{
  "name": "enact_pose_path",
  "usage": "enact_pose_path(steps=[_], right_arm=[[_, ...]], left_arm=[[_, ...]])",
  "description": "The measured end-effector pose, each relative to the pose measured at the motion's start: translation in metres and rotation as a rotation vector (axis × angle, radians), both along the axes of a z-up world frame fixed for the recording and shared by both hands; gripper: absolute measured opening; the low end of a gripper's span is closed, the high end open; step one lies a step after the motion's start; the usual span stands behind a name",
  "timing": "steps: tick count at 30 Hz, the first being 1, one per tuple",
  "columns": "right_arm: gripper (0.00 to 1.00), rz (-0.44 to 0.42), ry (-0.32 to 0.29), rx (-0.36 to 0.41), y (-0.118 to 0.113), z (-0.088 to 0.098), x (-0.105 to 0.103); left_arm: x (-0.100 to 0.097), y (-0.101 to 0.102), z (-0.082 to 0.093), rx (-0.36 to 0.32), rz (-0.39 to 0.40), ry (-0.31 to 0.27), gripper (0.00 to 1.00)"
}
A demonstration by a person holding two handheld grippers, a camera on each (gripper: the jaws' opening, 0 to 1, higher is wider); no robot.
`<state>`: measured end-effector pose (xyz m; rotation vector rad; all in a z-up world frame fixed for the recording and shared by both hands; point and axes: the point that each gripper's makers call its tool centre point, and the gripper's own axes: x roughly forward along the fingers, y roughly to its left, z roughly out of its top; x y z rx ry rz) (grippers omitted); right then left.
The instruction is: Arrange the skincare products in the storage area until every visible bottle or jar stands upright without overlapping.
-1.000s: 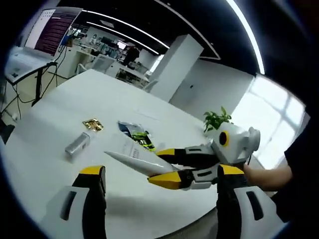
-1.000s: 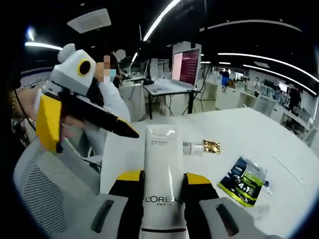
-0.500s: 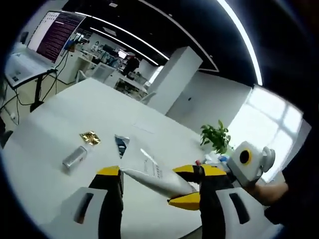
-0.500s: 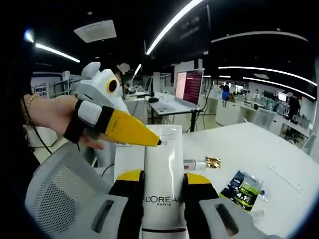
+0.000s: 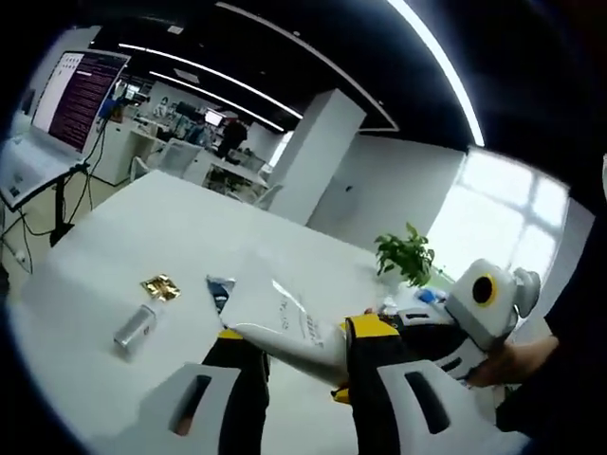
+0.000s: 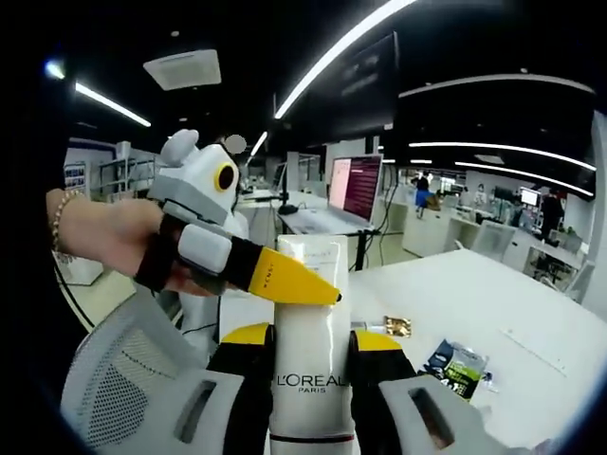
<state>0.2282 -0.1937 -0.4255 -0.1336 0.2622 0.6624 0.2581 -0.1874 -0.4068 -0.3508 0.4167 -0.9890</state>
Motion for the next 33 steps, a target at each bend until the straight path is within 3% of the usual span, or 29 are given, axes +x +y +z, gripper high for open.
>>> enact_pose_path(steps=[3, 5, 12, 15, 19, 21, 27, 33], right_arm=[[0.23, -0.026, 0.003, 0.035, -0.005, 0.005, -0.001], [0.23, -0.043, -0.005, 0.033, -0.010, 0.008, -0.003], [0.24, -0.099, 0.007, 0.056, -0.025, 0.013, -0.009], [0.24, -0.099, 0.049, 0.079, -0.031, 0.009, -0.015], [0.23, -0.088, 0.047, 0.117, -0.039, 0.012, -0.027], [0.23, -0.069, 0.040, 0.134, -0.044, 0.016, -0.033], [0.20, 0.066, 0.030, 0.129, -0.050, 0.025, -0.056], [0.15, 0.183, 0.045, 0.193, -0.060, 0.036, -0.077]], left_arm=[[-0.009, -0.012, 0.015, -0.066, -0.040, 0.017, 0.14], [-0.012, -0.018, 0.021, -0.042, -0.062, -0.015, 0.13], [-0.026, -0.040, 0.031, 0.010, -0.179, -0.038, 0.08], [-0.033, -0.047, 0.028, 0.115, -0.266, -0.126, 0.07], [-0.046, -0.059, 0.031, 0.144, -0.367, -0.149, 0.07], [-0.052, -0.063, 0.035, 0.147, -0.411, -0.164, 0.07], [-0.085, -0.076, 0.049, 0.218, -0.610, -0.291, 0.07], [-0.115, -0.085, 0.063, 0.201, -0.747, -0.376, 0.07]])
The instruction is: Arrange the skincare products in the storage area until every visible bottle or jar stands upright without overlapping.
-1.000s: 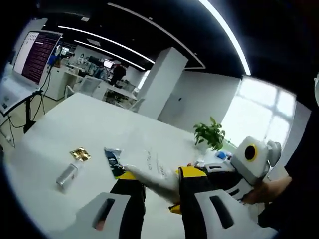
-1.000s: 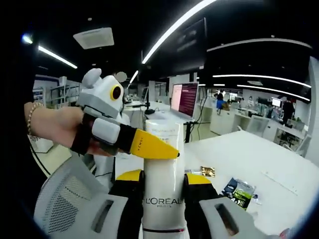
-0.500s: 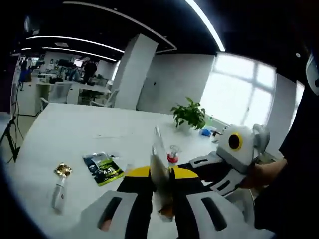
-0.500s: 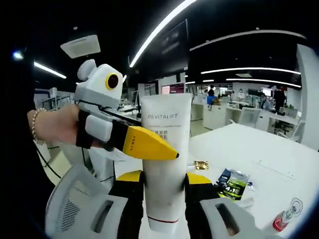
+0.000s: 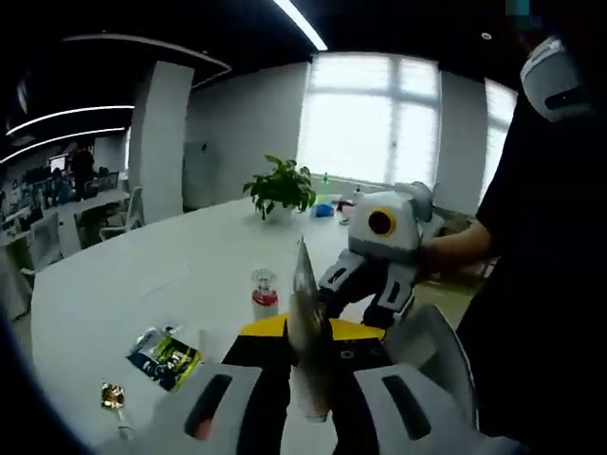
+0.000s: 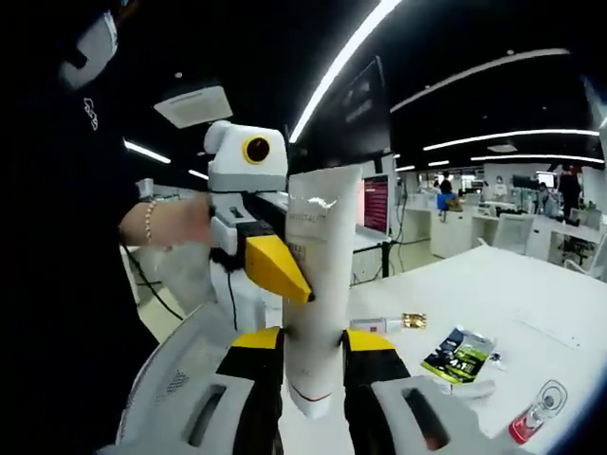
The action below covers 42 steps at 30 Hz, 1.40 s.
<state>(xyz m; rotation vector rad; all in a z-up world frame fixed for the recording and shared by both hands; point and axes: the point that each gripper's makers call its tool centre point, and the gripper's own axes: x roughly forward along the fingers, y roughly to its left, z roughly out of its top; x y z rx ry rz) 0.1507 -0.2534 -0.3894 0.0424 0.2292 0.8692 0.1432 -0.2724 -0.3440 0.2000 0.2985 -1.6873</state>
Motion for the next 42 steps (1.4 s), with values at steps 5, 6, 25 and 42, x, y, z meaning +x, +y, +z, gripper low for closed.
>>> enact_pose_path(steps=[5, 6, 25, 42], right_arm=[[0.14, 0.057, -0.025, -0.045, -0.003, 0.001, -0.010], [0.14, 0.069, -0.042, -0.072, -0.003, 0.002, -0.014], [0.10, -0.020, -0.003, -0.285, 0.002, -0.025, -0.004], [0.13, -0.097, 0.103, -0.419, -0.009, -0.078, 0.013]], left_arm=[[-0.021, -0.009, 0.004, -0.012, -0.073, -0.039, 0.07], [-0.026, -0.011, 0.005, -0.018, -0.094, -0.037, 0.07], [-0.024, -0.009, -0.027, 0.059, -0.246, -0.059, 0.09], [0.002, -0.016, -0.081, 0.154, -0.259, -0.139, 0.09]])
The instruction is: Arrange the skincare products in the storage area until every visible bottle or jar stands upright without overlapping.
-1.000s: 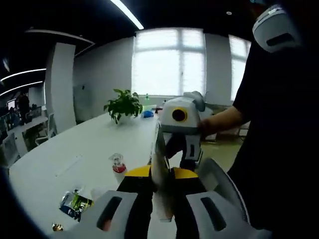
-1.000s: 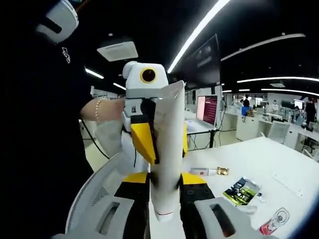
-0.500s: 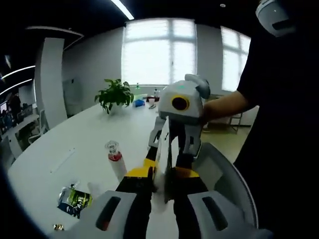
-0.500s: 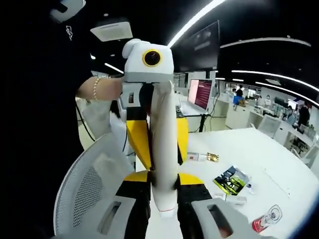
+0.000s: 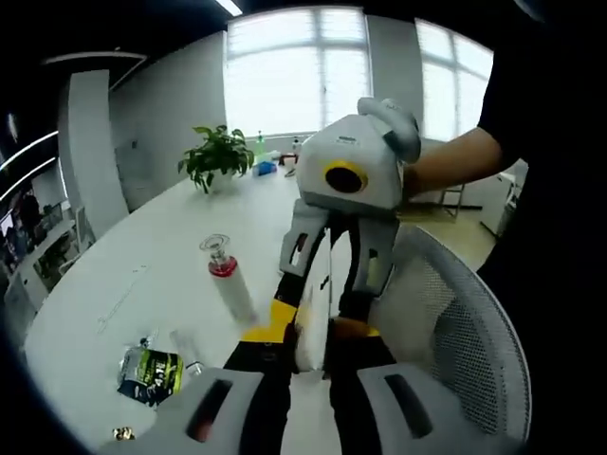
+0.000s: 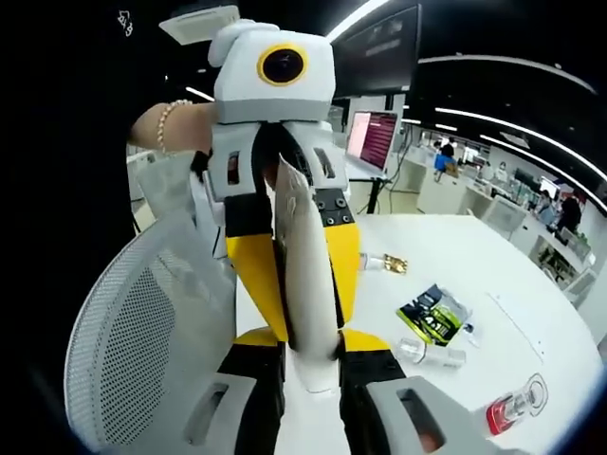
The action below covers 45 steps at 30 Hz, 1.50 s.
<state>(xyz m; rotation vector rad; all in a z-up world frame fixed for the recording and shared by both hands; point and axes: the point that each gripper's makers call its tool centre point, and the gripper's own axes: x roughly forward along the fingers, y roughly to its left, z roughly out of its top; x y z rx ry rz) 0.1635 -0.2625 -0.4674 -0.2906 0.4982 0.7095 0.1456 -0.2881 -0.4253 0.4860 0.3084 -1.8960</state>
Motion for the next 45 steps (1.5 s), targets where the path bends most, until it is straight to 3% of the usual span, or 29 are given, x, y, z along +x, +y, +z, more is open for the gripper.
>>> enact_pose_path(steps=[10, 18, 22, 30, 45], right_arm=[[0.16, -0.083, 0.022, -0.009, -0.022, -0.017, 0.005], [0.20, -0.177, 0.064, -0.049, -0.057, -0.041, 0.006], [0.26, -0.271, 0.089, 0.007, -0.070, -0.050, -0.002], [0.34, -0.323, 0.116, 0.036, -0.079, -0.061, -0.025], [0.52, -0.424, 0.113, 0.104, -0.091, -0.068, -0.039]], left_arm=[[0.008, -0.023, -0.016, 0.003, -0.003, 0.039, 0.08], [0.023, -0.046, -0.032, 0.017, -0.014, 0.037, 0.08], [0.034, -0.058, -0.038, 0.023, -0.015, 0.032, 0.08], [0.039, -0.078, -0.049, 0.047, -0.038, 0.000, 0.08], [0.058, -0.110, -0.063, 0.058, -0.018, 0.001, 0.08]])
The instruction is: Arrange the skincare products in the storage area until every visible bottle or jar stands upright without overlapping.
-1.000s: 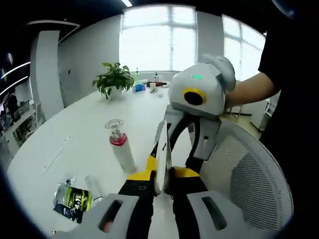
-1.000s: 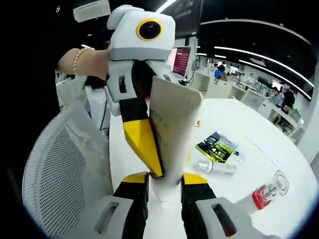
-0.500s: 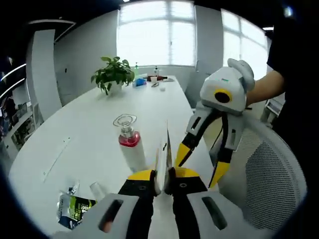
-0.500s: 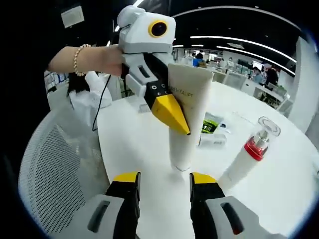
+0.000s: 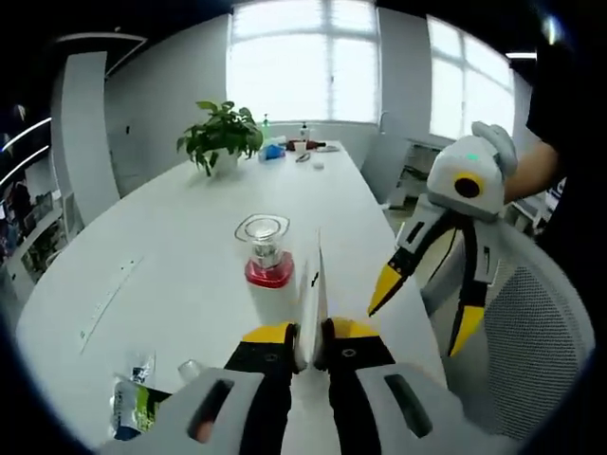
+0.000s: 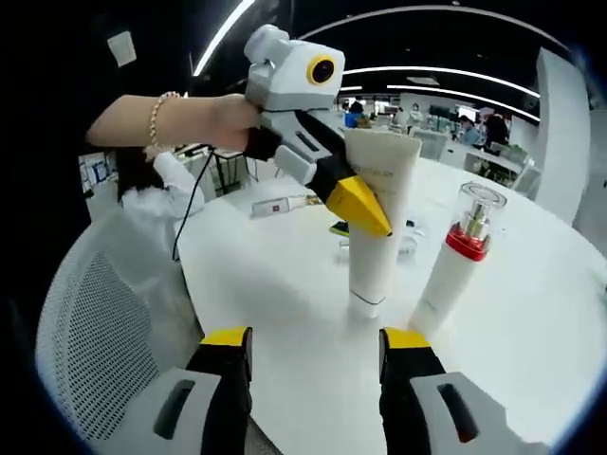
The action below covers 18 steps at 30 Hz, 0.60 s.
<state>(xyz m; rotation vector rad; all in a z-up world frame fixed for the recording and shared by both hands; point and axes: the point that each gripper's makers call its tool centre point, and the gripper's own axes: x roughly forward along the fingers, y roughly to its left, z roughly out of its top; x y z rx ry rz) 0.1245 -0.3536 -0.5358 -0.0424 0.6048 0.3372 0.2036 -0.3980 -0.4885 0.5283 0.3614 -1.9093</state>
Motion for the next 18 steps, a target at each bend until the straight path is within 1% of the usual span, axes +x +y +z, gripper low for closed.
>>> enact_pose_path(steps=[5, 7, 11, 13, 18], right_arm=[[0.59, -0.027, -0.001, 0.007, -0.006, 0.003, -0.001], [0.63, -0.035, -0.004, 0.012, -0.008, 0.002, 0.000], [0.67, -0.056, -0.005, 0.003, -0.013, 0.003, -0.001], [0.68, -0.067, -0.007, 0.005, -0.016, 0.005, -0.002], [0.68, -0.090, -0.013, 0.014, -0.020, 0.005, -0.002]], left_arm=[[0.007, -0.008, -0.004, 0.008, 0.000, -0.002, 0.09], [0.005, -0.010, -0.003, 0.006, -0.005, 0.000, 0.09], [0.012, -0.016, -0.003, -0.001, 0.001, 0.008, 0.09], [0.010, -0.017, -0.003, -0.004, 0.002, 0.010, 0.09], [0.015, -0.025, -0.002, -0.014, -0.001, 0.014, 0.09]])
